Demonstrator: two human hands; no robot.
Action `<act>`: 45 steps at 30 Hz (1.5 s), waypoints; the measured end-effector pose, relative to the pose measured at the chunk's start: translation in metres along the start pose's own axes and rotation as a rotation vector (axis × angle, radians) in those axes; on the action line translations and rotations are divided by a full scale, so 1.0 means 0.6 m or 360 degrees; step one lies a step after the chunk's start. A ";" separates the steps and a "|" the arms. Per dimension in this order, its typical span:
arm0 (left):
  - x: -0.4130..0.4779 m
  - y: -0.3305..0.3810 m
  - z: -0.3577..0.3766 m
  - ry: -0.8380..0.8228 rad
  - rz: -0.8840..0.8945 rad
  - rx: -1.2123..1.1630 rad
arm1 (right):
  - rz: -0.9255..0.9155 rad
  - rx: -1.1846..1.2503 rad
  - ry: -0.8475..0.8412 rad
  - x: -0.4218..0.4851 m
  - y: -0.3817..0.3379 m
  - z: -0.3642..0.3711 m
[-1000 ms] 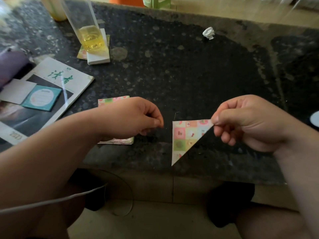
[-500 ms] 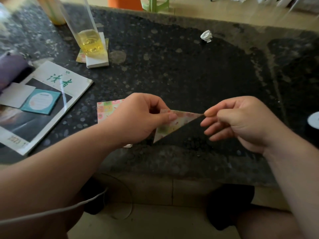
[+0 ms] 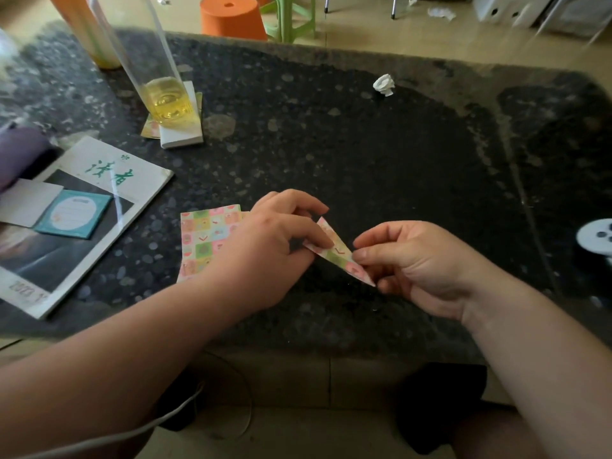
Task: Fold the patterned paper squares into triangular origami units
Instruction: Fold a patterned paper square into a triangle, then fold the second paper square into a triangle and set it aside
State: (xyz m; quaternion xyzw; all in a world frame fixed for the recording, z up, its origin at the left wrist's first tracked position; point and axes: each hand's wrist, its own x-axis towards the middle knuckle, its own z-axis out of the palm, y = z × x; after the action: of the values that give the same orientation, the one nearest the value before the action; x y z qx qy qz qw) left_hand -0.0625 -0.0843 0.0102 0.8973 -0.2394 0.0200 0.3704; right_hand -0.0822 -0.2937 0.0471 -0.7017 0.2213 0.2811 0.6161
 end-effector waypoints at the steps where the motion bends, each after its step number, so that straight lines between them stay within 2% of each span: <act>1: 0.001 0.003 0.000 0.0015 -0.0050 -0.0050 | -0.0024 0.0015 -0.0009 0.000 0.001 0.003; 4: 0.006 0.014 -0.006 0.0023 -0.0280 -0.0329 | -0.0027 0.0136 -0.0083 -0.001 0.001 0.007; 7: 0.011 0.022 -0.014 -0.0064 -0.0502 -0.0874 | 0.0001 0.0351 -0.0064 0.003 0.000 0.007; 10: 0.010 0.029 -0.016 -0.0170 -0.0531 -0.1291 | 0.0046 0.0499 -0.0137 0.007 0.004 0.008; 13: 0.006 0.030 -0.012 -0.0270 -0.0517 -0.1450 | 0.0087 0.0530 -0.0281 0.009 0.009 0.009; 18: 0.009 0.027 -0.012 -0.0211 -0.0639 -0.1549 | 0.0118 0.0457 -0.0428 0.010 0.006 -0.005; 22: 0.016 0.027 -0.019 -0.0112 -0.0782 -0.1212 | 0.0023 0.0363 -0.0381 0.012 0.000 -0.014; 27: 0.036 -0.004 -0.071 0.0462 -0.0823 -0.0812 | -0.0170 0.0599 0.0049 0.045 -0.028 -0.027; 29: 0.033 -0.019 -0.099 0.0564 -0.0879 -0.0771 | -0.0168 0.0691 0.0218 0.063 -0.042 -0.035; 32: 0.026 -0.034 -0.121 0.0491 -0.0947 -0.0625 | -0.0032 0.0775 0.0543 0.102 -0.039 -0.048; 34: 0.019 -0.044 -0.125 0.0311 -0.0963 -0.0379 | 0.0055 0.0799 0.0808 0.113 -0.034 -0.048; 36: 0.011 -0.056 -0.126 0.0045 -0.0948 -0.0045 | 0.0017 0.0760 0.0997 0.116 -0.033 -0.036; 38: 0.002 -0.066 -0.123 -0.0273 -0.0970 0.0267 | -0.0101 0.0669 0.0960 0.116 -0.036 -0.007; 40: -0.006 -0.080 -0.121 -0.0493 -0.1043 0.0434 | -0.0219 0.0504 0.0724 0.108 -0.038 0.040; 43: -0.017 -0.094 -0.118 -0.0561 -0.1084 0.0535 | -0.0099 0.0344 0.0291 0.093 -0.036 0.115; 45: -0.026 -0.102 -0.111 -0.0578 -0.1059 0.0586 | -0.0013 0.0335 0.0105 0.087 -0.034 0.157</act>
State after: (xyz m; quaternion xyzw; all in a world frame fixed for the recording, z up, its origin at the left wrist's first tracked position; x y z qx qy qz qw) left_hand -0.0394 0.0045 0.0150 0.9658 0.0097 -0.2168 0.1419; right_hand -0.0417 -0.1955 0.0196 -0.6428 0.2668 0.2305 0.6800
